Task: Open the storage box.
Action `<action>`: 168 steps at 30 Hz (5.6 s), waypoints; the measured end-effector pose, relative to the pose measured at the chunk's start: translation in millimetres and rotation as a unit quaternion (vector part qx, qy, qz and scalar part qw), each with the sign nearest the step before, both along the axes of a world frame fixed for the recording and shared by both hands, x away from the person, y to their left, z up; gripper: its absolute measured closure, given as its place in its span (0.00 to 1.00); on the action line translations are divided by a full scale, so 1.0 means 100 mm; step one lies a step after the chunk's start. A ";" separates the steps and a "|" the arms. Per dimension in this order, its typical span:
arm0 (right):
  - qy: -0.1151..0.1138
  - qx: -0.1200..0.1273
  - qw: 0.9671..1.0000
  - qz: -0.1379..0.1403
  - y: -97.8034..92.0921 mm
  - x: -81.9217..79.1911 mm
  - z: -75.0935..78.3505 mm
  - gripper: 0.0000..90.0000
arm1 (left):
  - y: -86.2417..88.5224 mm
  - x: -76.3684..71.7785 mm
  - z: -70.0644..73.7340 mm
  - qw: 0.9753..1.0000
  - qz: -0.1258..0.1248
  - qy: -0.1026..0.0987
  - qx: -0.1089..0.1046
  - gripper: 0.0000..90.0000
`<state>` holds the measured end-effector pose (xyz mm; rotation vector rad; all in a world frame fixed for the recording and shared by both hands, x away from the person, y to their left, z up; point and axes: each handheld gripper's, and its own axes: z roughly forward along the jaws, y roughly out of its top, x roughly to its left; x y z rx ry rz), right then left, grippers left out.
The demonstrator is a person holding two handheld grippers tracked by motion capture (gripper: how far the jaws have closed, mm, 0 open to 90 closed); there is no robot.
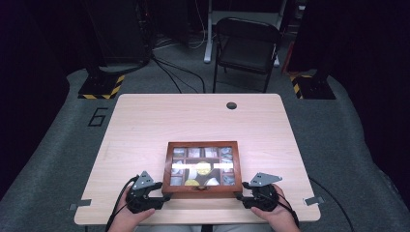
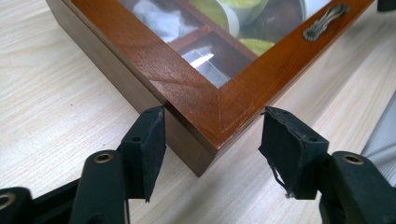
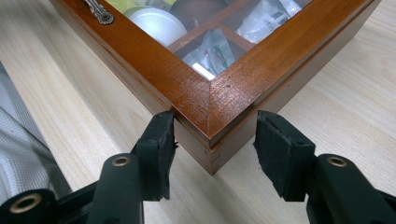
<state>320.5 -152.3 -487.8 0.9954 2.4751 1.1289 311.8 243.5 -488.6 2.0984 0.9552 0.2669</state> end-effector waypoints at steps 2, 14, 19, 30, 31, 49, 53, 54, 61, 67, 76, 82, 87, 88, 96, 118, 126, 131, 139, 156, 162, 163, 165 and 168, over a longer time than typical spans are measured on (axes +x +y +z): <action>-0.001 -0.001 1.000 0.001 0.00 0.00 0.00 0.53 | 0.00 0.01 0.00 1.000 -0.002 -0.001 0.004 0.45; -0.012 0.015 1.000 0.003 0.01 0.01 0.05 0.56 | -0.02 0.01 0.05 1.000 -0.006 -0.019 0.005 0.47; -0.013 0.025 1.000 0.000 0.01 0.01 0.07 0.55 | -0.04 0.01 0.09 1.000 0.001 -0.025 -0.001 0.46; -0.008 0.056 0.998 -0.033 0.01 0.04 0.24 0.45 | -0.09 0.08 0.28 0.999 0.033 -0.023 -0.036 0.37; -0.015 0.060 0.997 -0.039 0.01 0.05 0.30 0.44 | -0.08 0.09 0.30 0.998 0.037 -0.025 -0.040 0.36; -0.086 0.065 0.993 -0.041 0.11 0.42 1.00 0.43 | -0.07 0.47 0.99 0.994 0.055 -0.080 -0.054 0.36; -0.096 0.053 0.993 -0.039 0.13 0.52 1.13 0.46 | -0.08 0.57 1.10 0.993 0.055 -0.089 -0.050 0.38; -0.103 0.042 0.993 -0.036 0.14 0.58 1.18 0.48 | -0.08 0.62 1.13 0.993 0.058 -0.090 -0.056 0.38; -0.103 0.041 0.993 -0.045 0.21 0.79 1.30 0.50 | -0.10 0.78 1.22 0.991 0.070 -0.099 -0.060 0.38; -0.107 0.041 0.992 -0.049 0.25 0.93 1.37 0.51 | -0.17 0.95 1.27 0.988 0.076 -0.115 -0.065 0.38; -0.097 0.063 0.991 -0.065 0.24 1.16 1.42 0.52 | -0.21 1.18 1.22 0.986 0.092 -0.121 -0.069 0.38; -0.094 0.071 0.990 -0.079 0.25 1.27 1.44 0.51 | -0.22 1.31 1.17 0.985 0.103 -0.117 -0.076 0.37; -0.091 0.082 0.989 -0.085 0.26 1.38 1.41 0.43 | -0.23 1.40 1.12 0.985 0.105 -0.109 -0.088 0.37; -0.090 0.081 0.989 -0.083 0.26 1.41 1.36 0.41 | -0.23 1.42 1.11 0.985 0.104 -0.108 -0.090 0.36; -0.080 0.086 0.990 -0.075 0.28 1.53 1.14 0.40 | -0.24 1.52 1.02 0.985 0.102 -0.107 -0.087 0.35; -0.046 0.087 0.991 -0.091 0.27 1.71 0.57 0.45 | -0.26 1.72 0.81 0.987 0.099 -0.092 -0.089 0.36; -0.043 0.094 0.990 -0.094 0.26 1.72 0.54 0.46 | -0.22 1.72 0.67 0.986 0.099 -0.067 -0.112 0.38; -0.047 0.091 0.990 -0.096 0.27 1.72 0.54 0.46 | -0.23 1.70 0.54 0.986 0.102 -0.072 -0.107 0.39; -0.055 0.087 0.989 -0.105 0.30 1.71 0.50 0.46 | -0.23 1.69 0.42 0.986 0.110 -0.078 -0.096 0.39; -0.044 0.088 0.987 -0.125 0.31 1.76 0.35 0.48 | -0.25 1.75 0.35 0.986 0.118 -0.077 -0.089 0.42; -0.048 0.086 0.986 -0.135 0.35 1.80 0.34 0.47 | -0.27 1.78 0.33 0.983 0.139 -0.075 -0.094 0.43; -0.048 0.086 0.986 -0.135 0.35 1.80 0.34 0.47 | -0.27 1.78 0.33 0.983 0.139 -0.075 -0.094 0.43; -0.047 0.084 0.986 -0.139 0.36 1.81 0.33 0.47 | -0.27 1.79 0.32 0.983 0.142 -0.075 -0.092 0.43; -0.047 0.080 0.986 -0.139 0.36 1.83 0.33 0.47 | -0.28 1.81 0.31 0.982 0.148 -0.071 -0.093 0.43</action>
